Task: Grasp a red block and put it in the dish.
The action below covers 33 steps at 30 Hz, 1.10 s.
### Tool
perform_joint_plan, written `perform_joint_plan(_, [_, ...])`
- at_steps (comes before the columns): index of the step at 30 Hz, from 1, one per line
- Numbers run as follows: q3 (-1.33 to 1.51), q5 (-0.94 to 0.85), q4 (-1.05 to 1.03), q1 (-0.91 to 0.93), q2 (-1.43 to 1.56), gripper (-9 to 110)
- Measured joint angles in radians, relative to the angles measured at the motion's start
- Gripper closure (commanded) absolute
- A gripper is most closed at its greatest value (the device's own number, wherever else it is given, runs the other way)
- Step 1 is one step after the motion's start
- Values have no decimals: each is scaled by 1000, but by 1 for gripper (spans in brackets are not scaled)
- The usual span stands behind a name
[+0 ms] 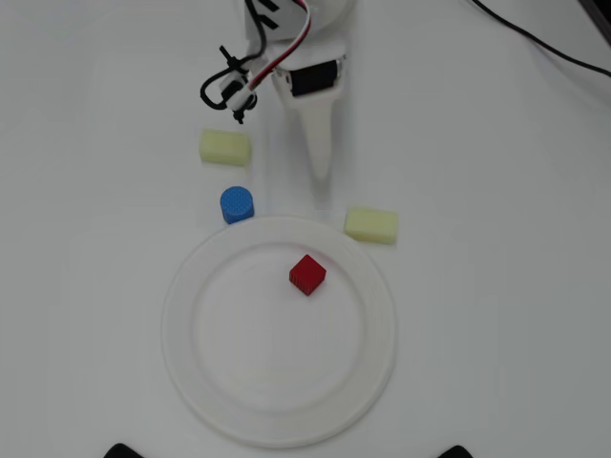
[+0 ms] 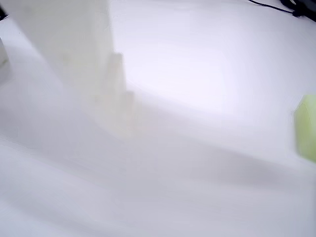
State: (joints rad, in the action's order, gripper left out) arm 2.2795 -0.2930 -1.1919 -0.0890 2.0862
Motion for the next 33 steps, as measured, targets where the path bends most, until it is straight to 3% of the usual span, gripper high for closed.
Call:
perform_joint_plan(7, [471,40,-103,31,242,69])
perform_joint_plan(9, [497,92,-120,46,356,79])
perform_joint_plan(11, [514,144,-132,35,426,101])
perform_joint_plan(33, [719,196,-130,-18,821,101])
